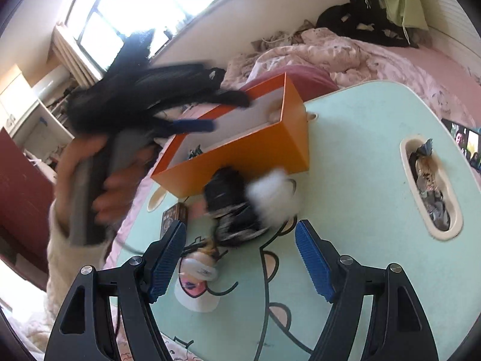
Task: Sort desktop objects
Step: 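Grasp the figurine keychain with the right gripper and place it on the table, then grasp the fluffy brown ball with the left gripper and place it on the table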
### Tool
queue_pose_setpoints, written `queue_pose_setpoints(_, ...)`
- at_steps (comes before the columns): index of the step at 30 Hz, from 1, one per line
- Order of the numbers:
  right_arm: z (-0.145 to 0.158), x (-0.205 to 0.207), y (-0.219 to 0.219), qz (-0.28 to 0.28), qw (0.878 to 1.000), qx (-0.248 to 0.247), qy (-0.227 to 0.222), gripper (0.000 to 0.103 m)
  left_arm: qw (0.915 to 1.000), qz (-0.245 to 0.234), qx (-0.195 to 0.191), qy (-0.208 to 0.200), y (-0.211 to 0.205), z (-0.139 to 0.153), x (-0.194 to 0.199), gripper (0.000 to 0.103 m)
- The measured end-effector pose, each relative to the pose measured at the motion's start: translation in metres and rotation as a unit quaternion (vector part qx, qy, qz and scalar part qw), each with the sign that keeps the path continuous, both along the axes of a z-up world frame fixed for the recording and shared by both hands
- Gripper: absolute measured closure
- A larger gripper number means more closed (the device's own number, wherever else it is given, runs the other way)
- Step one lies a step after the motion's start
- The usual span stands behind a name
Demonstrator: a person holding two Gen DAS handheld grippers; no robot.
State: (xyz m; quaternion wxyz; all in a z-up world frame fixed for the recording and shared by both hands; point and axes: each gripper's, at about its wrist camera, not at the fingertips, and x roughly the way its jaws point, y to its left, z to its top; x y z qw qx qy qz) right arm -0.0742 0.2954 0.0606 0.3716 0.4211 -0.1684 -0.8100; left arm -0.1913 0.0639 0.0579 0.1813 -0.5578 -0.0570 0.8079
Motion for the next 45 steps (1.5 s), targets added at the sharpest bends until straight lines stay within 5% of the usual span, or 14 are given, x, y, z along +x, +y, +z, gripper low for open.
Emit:
queue_pose_setpoints(18, -0.017, -0.007, 0.014, -0.027, 0.999, -0.027, -0.021, 0.028, 0.9969, 0.011, 0.065, -0.043, 0.014, -0.029, -0.032, 0.019)
queue_pose_setpoints(21, -0.016, -0.008, 0.016, -0.027, 0.999, -0.029, -0.021, 0.028, 0.9932, 0.02, 0.109, -0.036, 0.007, -0.026, -0.025, 0.033)
queue_pose_setpoints(25, -0.017, -0.009, 0.016, -0.027, 0.999, -0.029, -0.021, 0.028, 0.9884, 0.051, 0.143, 0.007, -0.012, -0.01, -0.015, 0.038)
queue_pose_setpoints(30, -0.021, -0.01, 0.014, -0.026, 0.999, -0.028, -0.026, 0.028, 0.9903, 0.086, 0.109, -0.011, -0.021, -0.014, -0.028, 0.042)
queue_pose_setpoints(34, -0.022, -0.009, 0.011, -0.024, 0.999, -0.026, -0.025, 0.028, 0.9955, 0.083, 0.039, -0.022, -0.005, -0.027, -0.035, 0.043)
queue_pose_setpoints(37, -0.023, -0.009, 0.012, -0.024, 0.999, -0.027, -0.025, 0.028, 0.9952, 0.073, 0.031, -0.057, 0.002, -0.045, -0.038, 0.053)
queue_pose_setpoints(39, -0.023, -0.009, 0.011, -0.025, 0.999, -0.028, -0.027, 0.028, 0.9963, 0.068, 0.028, -0.045, 0.003, -0.045, -0.039, 0.056)
queue_pose_setpoints(40, -0.024, -0.009, 0.011, -0.026, 0.999, -0.029, -0.028, 0.028, 0.9959, 0.066, 0.042, -0.046, 0.001, -0.045, -0.038, 0.067)
queue_pose_setpoints(43, -0.023, -0.009, 0.012, -0.027, 0.999, -0.031, -0.028, 0.028, 0.996, 0.06, 0.057, -0.033, -0.006, -0.043, -0.032, 0.079)
queue_pose_setpoints(44, -0.023, -0.01, 0.012, -0.028, 0.999, -0.031, -0.029, 0.028, 0.9962, 0.057, 0.06, -0.027, -0.008, -0.042, -0.03, 0.092)
queue_pose_setpoints(45, -0.024, -0.01, 0.012, -0.029, 0.999, -0.031, -0.03, 0.028, 0.9963, 0.052, 0.065, -0.023, -0.011, -0.04, -0.026, 0.092)
